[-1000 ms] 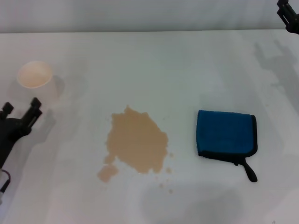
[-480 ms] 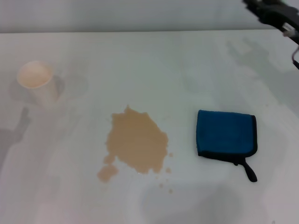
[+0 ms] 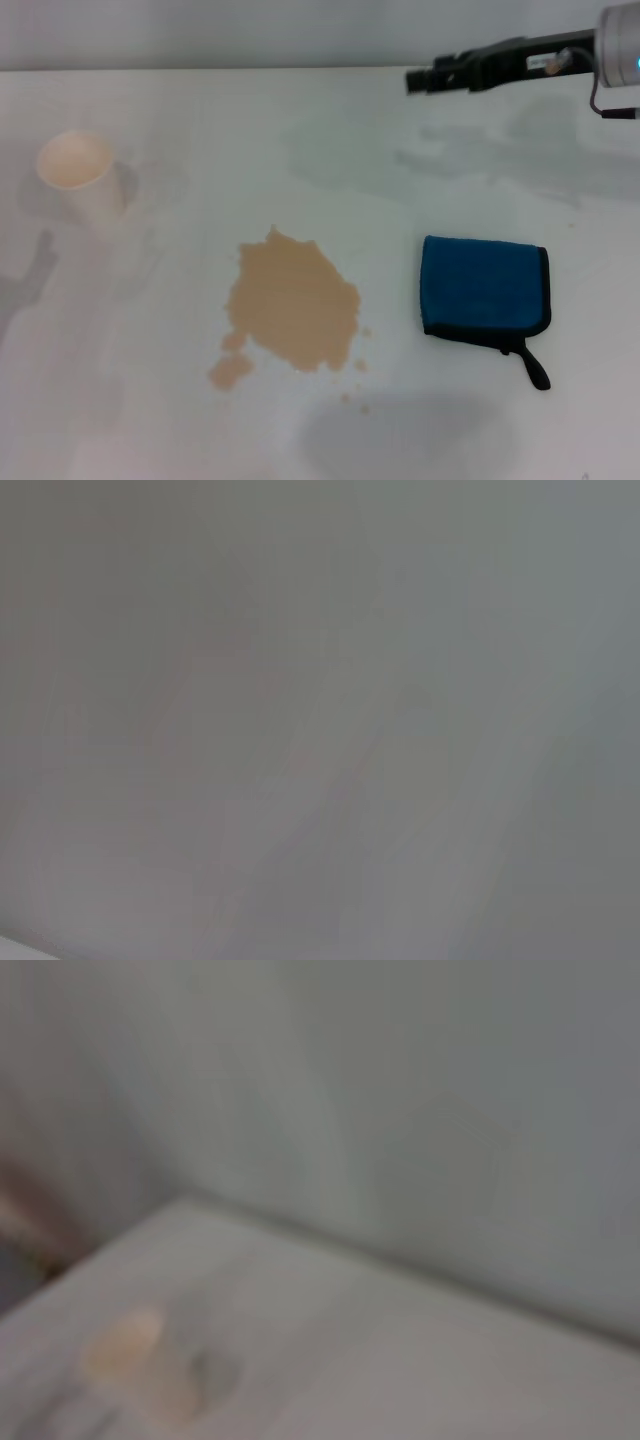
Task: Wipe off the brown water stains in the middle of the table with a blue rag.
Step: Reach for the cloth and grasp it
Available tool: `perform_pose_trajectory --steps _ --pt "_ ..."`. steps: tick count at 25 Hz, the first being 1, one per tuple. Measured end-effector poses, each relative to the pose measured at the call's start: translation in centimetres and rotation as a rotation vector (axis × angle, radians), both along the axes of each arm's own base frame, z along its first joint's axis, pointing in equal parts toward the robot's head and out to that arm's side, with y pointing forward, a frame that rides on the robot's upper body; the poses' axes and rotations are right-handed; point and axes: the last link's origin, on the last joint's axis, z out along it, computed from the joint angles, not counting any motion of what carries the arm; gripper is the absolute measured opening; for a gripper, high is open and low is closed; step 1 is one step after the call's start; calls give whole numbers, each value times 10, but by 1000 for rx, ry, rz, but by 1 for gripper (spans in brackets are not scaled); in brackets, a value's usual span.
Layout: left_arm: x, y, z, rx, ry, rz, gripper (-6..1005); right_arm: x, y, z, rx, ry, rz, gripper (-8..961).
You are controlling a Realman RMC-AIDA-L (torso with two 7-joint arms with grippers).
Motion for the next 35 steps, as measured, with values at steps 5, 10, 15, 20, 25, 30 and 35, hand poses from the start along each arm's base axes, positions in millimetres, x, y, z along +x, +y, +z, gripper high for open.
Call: perform_pose_trajectory --steps 5,10,15,20,25,30,35 --pt "-1 0 1 4 0 3 892 -21 -1 -7 -165 -214 31 666" --pt "-1 0 1 6 0 3 891 -40 -2 -5 -245 -361 38 665" --pt "0 -1 3 21 -5 2 892 -63 -13 -3 -324 -473 84 665" --pt "-1 -1 3 22 -4 2 892 -70 -30 -23 -367 -717 78 664" --pt "1 0 3 19 -4 -4 891 -65 -45 -52 -396 -926 92 664" --pt "1 1 4 21 -1 -8 891 -58 -53 -66 -398 -952 96 663" --pt "2 3 5 24 5 -14 891 -44 -59 -77 -410 -935 92 663"
